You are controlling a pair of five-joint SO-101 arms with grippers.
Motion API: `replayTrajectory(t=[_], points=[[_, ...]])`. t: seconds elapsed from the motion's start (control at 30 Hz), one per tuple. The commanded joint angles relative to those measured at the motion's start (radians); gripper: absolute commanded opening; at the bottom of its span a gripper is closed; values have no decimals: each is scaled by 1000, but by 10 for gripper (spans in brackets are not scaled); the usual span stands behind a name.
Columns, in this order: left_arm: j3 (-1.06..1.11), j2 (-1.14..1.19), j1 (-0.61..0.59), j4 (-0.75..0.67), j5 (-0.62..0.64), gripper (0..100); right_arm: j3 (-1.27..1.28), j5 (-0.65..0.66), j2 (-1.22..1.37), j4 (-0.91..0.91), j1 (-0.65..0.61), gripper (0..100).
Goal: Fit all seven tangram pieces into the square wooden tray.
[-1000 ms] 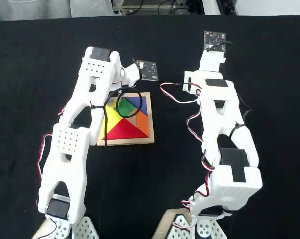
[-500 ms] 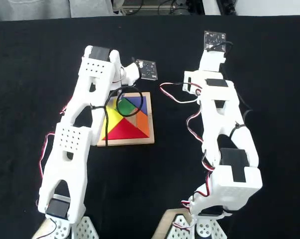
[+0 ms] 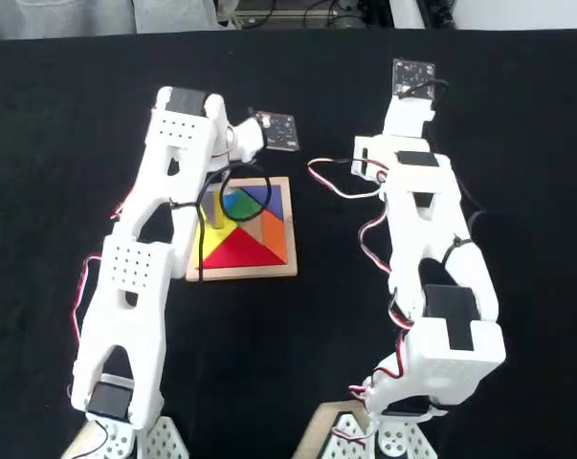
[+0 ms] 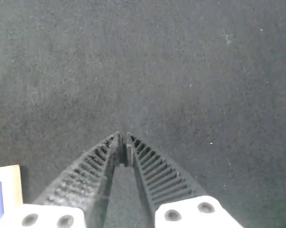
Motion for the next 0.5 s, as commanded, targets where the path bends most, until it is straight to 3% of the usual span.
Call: replayTrajectory(t=[0.0,0.47], points=[[-48,-12,-27,-25,-2,329,-56,-8,-16,-20,11,11],[-48,-11,-24,-106,77,329,-56,-6,-16,-20,5,11]])
